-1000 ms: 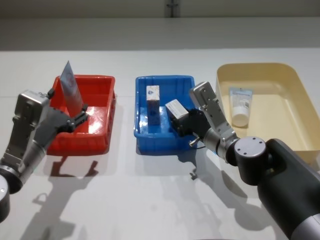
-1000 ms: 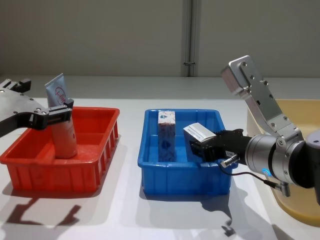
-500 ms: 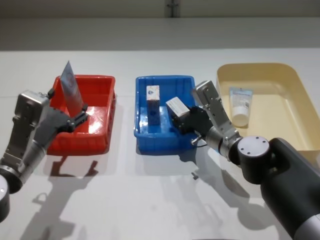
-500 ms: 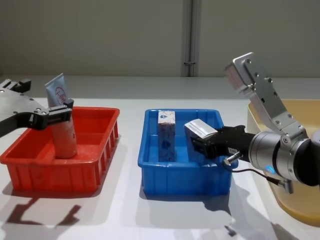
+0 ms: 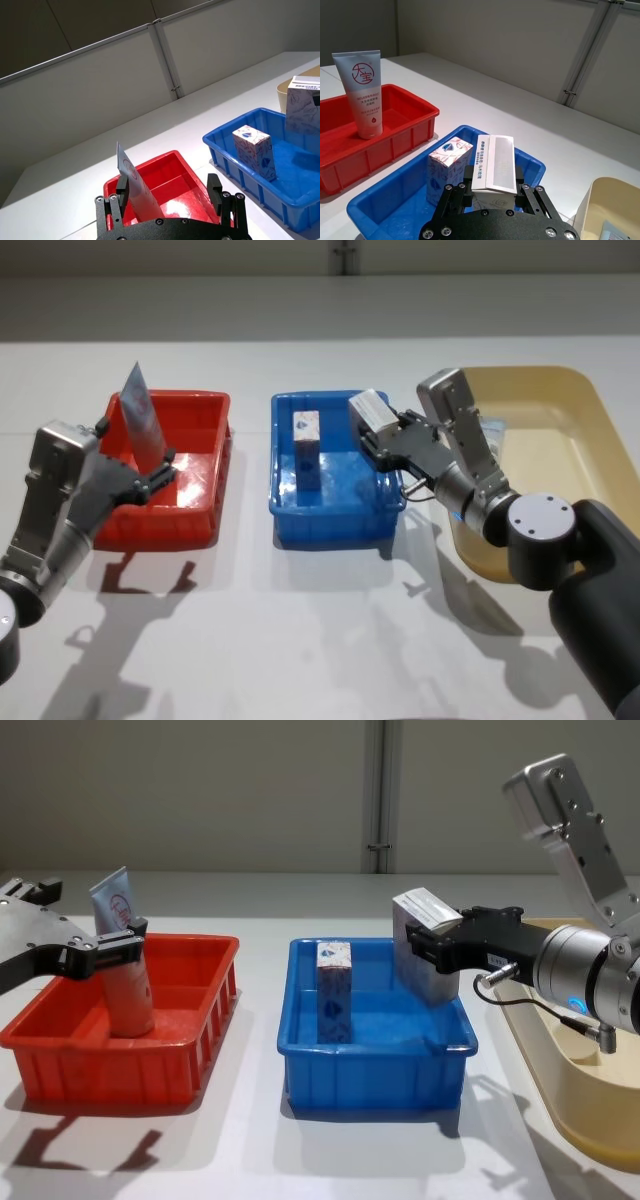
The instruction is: Bimanual collaborative sorting of washing and personal care products
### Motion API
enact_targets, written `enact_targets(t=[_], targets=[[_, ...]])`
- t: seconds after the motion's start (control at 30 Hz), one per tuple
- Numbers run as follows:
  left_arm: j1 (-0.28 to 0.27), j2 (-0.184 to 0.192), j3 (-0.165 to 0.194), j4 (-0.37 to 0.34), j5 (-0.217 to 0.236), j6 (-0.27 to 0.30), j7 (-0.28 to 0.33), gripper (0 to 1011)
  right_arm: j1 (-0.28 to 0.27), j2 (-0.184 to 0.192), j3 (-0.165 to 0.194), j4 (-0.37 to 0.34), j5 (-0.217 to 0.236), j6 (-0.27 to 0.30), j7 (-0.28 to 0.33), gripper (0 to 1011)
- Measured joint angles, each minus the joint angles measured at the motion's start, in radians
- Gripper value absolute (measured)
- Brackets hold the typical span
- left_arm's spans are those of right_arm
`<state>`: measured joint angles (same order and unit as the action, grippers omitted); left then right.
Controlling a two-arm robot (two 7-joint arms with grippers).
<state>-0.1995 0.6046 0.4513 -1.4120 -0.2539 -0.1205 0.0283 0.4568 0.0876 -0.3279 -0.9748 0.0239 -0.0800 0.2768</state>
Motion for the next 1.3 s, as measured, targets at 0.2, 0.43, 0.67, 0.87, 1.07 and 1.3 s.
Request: enact_targets(t=[0.2, 0.43, 0.67, 0.87, 1.07, 1.3], targets=[[0.0, 0.0, 0.0, 0.0, 0.0, 0.0, 0.0, 1001, -0.022, 0.014, 0.025, -0.081, 0.027, 0.002, -0.004, 443], [0.0, 0.0, 0.0, 0.0, 0.0, 0.0, 0.0, 1001, -0.059, 0.033, 0.056, -0.171, 0.046, 0.026, -0.03, 443], [0.0, 0.0, 0.0, 0.0, 0.0, 0.0, 0.0, 1001, -0.103, 0.053, 0.089, -0.245, 0.054, 0.05, -0.061, 443], [0.0, 0.0, 0.0, 0.0, 0.0, 0.0, 0.0, 1001, -0.135, 0.065, 0.125, -0.29, 0.055, 0.07, -0.094, 443], [0.0, 0.0, 0.0, 0.0, 0.0, 0.0, 0.0, 1001, -0.153, 0.072, 0.159, -0.304, 0.045, 0.079, -0.125, 443], [0.0, 0.0, 0.0, 0.0, 0.0, 0.0, 0.0, 1001, -0.157, 0.074, 0.189, -0.293, 0.027, 0.081, -0.149, 443]])
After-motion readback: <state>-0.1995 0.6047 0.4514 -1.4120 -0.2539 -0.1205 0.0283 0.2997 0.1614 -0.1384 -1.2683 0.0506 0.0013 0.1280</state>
